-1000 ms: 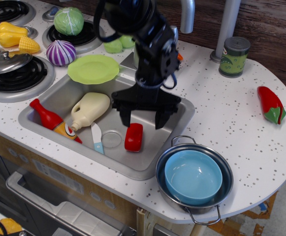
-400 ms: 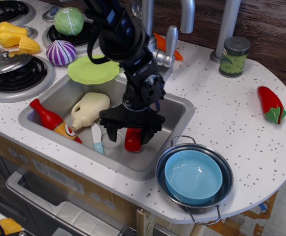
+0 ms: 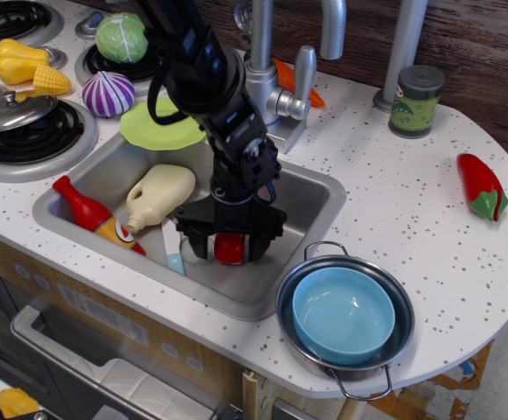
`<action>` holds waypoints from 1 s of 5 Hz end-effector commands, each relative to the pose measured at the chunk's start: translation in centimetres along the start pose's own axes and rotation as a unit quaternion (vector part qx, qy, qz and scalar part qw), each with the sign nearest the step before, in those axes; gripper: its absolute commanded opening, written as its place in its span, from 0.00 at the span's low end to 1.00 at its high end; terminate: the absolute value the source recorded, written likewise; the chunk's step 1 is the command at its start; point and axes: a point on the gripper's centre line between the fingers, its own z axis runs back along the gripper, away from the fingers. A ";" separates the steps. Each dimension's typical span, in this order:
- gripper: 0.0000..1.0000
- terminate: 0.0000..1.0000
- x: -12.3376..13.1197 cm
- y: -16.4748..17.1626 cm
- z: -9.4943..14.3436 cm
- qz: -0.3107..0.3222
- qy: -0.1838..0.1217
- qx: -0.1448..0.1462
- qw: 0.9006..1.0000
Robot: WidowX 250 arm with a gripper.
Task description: Put sushi on plate
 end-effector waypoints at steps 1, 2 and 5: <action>1.00 0.00 1.1 -0.4 -1.0 -0.006 -0.032 -0.021 0.999; 0.00 0.00 1.3 0.4 0.4 -0.020 -0.016 -0.021 0.999; 0.00 0.00 6.9 7.5 10.7 -0.067 0.021 0.044 0.997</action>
